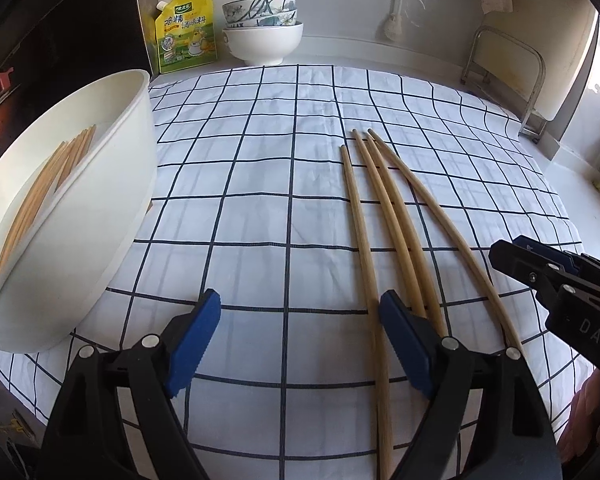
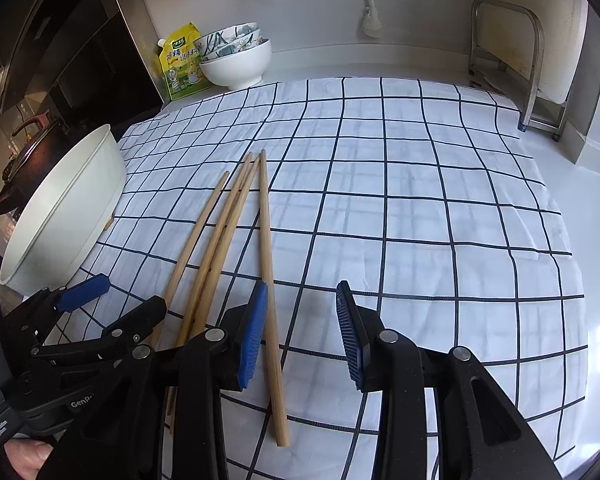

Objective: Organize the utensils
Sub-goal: 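Push one chopstick out of the row with the right tool while the left tool separates another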

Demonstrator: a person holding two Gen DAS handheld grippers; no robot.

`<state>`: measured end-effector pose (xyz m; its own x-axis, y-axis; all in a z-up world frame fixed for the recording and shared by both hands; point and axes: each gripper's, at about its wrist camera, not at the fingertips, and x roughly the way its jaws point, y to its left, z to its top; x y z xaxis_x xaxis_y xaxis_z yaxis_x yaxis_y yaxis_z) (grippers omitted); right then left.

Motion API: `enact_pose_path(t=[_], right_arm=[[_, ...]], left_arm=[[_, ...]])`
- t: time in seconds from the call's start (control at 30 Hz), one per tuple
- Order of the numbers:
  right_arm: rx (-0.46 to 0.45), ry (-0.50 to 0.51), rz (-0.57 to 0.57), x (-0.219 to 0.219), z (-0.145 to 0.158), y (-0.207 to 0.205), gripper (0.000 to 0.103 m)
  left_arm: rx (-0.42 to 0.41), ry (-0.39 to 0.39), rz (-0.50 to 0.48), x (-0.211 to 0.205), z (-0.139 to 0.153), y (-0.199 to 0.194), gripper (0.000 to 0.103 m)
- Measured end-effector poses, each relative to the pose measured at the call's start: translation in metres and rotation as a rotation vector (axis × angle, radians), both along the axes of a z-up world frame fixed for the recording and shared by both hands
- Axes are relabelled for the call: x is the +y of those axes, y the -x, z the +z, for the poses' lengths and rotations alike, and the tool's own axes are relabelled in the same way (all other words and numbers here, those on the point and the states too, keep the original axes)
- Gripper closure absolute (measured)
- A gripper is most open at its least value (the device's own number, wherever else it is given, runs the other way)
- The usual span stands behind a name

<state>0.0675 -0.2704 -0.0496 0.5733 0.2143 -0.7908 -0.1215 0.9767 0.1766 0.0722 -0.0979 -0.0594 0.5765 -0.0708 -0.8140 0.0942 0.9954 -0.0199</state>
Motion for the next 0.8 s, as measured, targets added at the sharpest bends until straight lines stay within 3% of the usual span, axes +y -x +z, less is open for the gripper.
enact_pose_path(t=[0.27, 0.37, 0.6, 0.7, 0.8], right_arm=[[0.0, 0.003, 0.028, 0.004, -0.001, -0.001, 0.068], [0.004, 0.011, 0.031, 0.008, -0.003, -0.003, 0.068], [0.0, 0.049, 0.043, 0.016, -0.007, -0.005, 0.068], [0.008, 0.047, 0.038, 0.015, -0.009, -0.006, 0.068], [0.009, 0.046, 0.035, 0.015, -0.009, -0.006, 0.068]], left_arm=[[-0.025, 0.066, 0.027, 0.01, 0.009, -0.003, 0.024], [-0.026, 0.031, 0.013, 0.003, 0.008, -0.007, 0.023], [-0.021, 0.042, 0.01, 0.001, 0.006, -0.01, 0.023], [-0.066, 0.008, -0.002, -0.002, 0.011, -0.007, 0.013], [-0.06, -0.004, -0.003, -0.002, 0.009, -0.01, 0.013]])
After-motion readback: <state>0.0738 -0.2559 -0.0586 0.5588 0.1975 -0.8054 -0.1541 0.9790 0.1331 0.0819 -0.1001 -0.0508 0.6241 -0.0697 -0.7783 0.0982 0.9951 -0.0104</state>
